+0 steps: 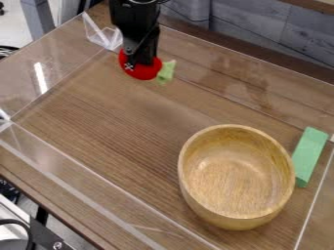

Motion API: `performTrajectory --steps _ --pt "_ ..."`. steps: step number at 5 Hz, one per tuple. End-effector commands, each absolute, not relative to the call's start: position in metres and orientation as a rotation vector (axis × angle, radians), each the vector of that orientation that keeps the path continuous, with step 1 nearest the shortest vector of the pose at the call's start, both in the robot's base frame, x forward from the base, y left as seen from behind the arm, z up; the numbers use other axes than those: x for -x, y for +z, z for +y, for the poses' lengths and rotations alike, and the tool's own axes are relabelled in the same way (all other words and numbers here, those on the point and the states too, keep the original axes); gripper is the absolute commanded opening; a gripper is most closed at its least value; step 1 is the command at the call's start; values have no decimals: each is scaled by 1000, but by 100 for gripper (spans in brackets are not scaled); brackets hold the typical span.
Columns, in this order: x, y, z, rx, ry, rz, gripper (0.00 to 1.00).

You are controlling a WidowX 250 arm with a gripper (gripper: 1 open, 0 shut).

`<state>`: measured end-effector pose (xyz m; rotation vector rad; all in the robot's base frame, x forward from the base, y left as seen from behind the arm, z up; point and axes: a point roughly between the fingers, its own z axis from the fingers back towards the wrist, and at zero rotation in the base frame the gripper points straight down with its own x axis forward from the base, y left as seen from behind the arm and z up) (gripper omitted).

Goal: Move the red fruit to the left

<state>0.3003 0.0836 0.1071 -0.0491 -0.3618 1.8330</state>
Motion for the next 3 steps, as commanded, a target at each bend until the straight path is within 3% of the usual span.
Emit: performTrajectory --steps 1,3 --pt "-308 120 90 75 1867 -409 0" --pt "-309 118 92 68 1914 -413 0"
